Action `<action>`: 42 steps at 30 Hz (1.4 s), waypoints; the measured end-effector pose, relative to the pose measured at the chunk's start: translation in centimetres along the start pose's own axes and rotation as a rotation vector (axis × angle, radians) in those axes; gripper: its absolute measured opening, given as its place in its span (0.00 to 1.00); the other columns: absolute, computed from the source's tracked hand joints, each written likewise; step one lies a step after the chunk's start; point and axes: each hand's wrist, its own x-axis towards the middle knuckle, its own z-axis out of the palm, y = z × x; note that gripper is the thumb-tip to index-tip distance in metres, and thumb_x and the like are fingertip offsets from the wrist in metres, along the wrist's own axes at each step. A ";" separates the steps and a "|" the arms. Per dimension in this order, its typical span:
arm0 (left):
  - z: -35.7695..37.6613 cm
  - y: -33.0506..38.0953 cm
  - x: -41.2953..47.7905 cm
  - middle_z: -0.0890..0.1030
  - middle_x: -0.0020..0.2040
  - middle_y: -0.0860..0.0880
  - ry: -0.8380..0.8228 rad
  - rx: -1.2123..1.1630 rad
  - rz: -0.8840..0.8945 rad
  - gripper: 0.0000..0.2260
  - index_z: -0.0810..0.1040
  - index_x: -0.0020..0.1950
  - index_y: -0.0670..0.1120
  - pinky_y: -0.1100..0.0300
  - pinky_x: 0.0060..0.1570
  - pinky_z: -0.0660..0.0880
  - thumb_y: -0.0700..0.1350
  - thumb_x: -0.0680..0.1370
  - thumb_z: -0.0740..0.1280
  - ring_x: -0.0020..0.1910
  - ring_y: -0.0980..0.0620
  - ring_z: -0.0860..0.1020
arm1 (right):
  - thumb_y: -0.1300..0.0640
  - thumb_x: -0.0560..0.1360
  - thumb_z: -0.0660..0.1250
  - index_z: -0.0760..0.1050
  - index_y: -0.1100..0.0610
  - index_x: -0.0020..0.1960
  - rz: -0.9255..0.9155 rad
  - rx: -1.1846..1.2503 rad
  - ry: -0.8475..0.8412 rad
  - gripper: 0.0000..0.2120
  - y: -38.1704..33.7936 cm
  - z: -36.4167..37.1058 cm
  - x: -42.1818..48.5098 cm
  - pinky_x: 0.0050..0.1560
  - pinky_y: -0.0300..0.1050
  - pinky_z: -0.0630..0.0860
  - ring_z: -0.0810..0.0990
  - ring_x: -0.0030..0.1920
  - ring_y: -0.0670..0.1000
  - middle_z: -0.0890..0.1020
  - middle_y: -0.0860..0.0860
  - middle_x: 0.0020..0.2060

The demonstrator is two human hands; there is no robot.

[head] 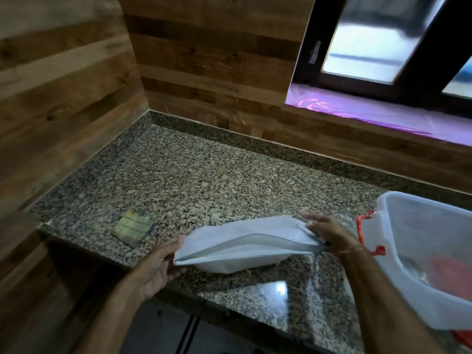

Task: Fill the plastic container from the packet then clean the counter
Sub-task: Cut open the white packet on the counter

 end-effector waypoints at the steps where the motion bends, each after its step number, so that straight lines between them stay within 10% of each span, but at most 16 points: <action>1: 0.1 0.4 0.2 0.83 0.52 0.43 -0.017 0.037 -0.062 0.15 0.79 0.62 0.43 0.58 0.30 0.83 0.51 0.81 0.66 0.46 0.45 0.82 | 0.68 0.81 0.63 0.78 0.61 0.66 0.019 -0.077 -0.017 0.15 -0.7 -0.1 0.2 0.35 0.40 0.73 0.78 0.45 0.59 0.82 0.65 0.56; 6: 1.1 2.0 2.3 0.82 0.58 0.30 -0.175 0.180 -0.296 0.36 0.78 0.66 0.40 0.48 0.38 0.85 0.70 0.76 0.61 0.54 0.32 0.84 | 0.37 0.75 0.70 0.79 0.59 0.52 0.221 -0.418 -0.076 0.24 -4.4 0.6 1.2 0.41 0.45 0.75 0.80 0.48 0.57 0.81 0.58 0.51; 11: 1.0 1.8 4.2 0.85 0.48 0.37 -0.113 0.221 -0.271 0.32 0.78 0.67 0.40 0.52 0.31 0.83 0.63 0.72 0.70 0.38 0.42 0.85 | 0.28 0.59 0.78 0.83 0.60 0.49 0.355 -0.498 -0.121 0.37 -4.4 2.7 3.4 0.45 0.49 0.83 0.86 0.42 0.58 0.87 0.58 0.45; 16: 1.1 0.9 6.2 0.85 0.58 0.37 -0.125 0.263 -0.356 0.34 0.78 0.68 0.38 0.50 0.43 0.85 0.58 0.69 0.75 0.46 0.41 0.86 | 0.23 0.48 0.78 0.85 0.59 0.52 0.352 -0.605 -0.241 0.47 -2.6 4.1 6.0 0.56 0.59 0.83 0.87 0.46 0.61 0.89 0.56 0.45; 23: 2.0 -0.2 8.5 0.84 0.59 0.35 -0.101 0.254 -0.427 0.25 0.79 0.61 0.41 0.45 0.45 0.85 0.56 0.71 0.75 0.45 0.41 0.86 | 0.32 0.65 0.77 0.79 0.55 0.63 0.267 -0.569 -0.258 0.36 -1.2 5.1 7.0 0.56 0.56 0.83 0.86 0.50 0.58 0.86 0.54 0.55; 30: 2.9 -0.6 9.2 0.86 0.42 0.35 0.011 0.324 -0.369 0.17 0.77 0.62 0.38 0.51 0.27 0.81 0.43 0.77 0.74 0.31 0.42 0.85 | 0.45 0.61 0.82 0.76 0.58 0.70 0.272 -0.289 -0.175 0.41 3.1 5.7 9.9 0.56 0.59 0.83 0.86 0.51 0.60 0.86 0.56 0.56; 35: 2.9 0.9 8.9 0.86 0.49 0.33 -0.011 0.315 -0.280 0.34 0.75 0.69 0.35 0.49 0.34 0.83 0.46 0.67 0.79 0.37 0.41 0.85 | 0.51 0.64 0.82 0.74 0.62 0.71 0.189 -0.171 -0.111 0.40 0.8 6.1 8.2 0.59 0.59 0.82 0.85 0.53 0.60 0.84 0.59 0.59; 39: 4.5 5.2 7.9 0.85 0.53 0.33 -0.046 0.361 -0.140 0.38 0.75 0.69 0.39 0.40 0.49 0.83 0.50 0.63 0.80 0.48 0.37 0.84 | 0.59 0.73 0.78 0.77 0.62 0.65 0.052 -0.068 -0.029 0.23 -4.8 4.6 4.0 0.43 0.48 0.82 0.84 0.43 0.57 0.86 0.58 0.47; 42: 8.2 9.3 5.7 0.86 0.49 0.35 -0.062 0.391 0.013 0.29 0.78 0.67 0.39 0.47 0.38 0.84 0.48 0.68 0.77 0.40 0.40 0.85 | 0.61 0.75 0.76 0.80 0.62 0.54 -0.092 -0.007 0.016 0.10 -9.4 1.2 1.2 0.35 0.42 0.78 0.81 0.35 0.52 0.84 0.54 0.38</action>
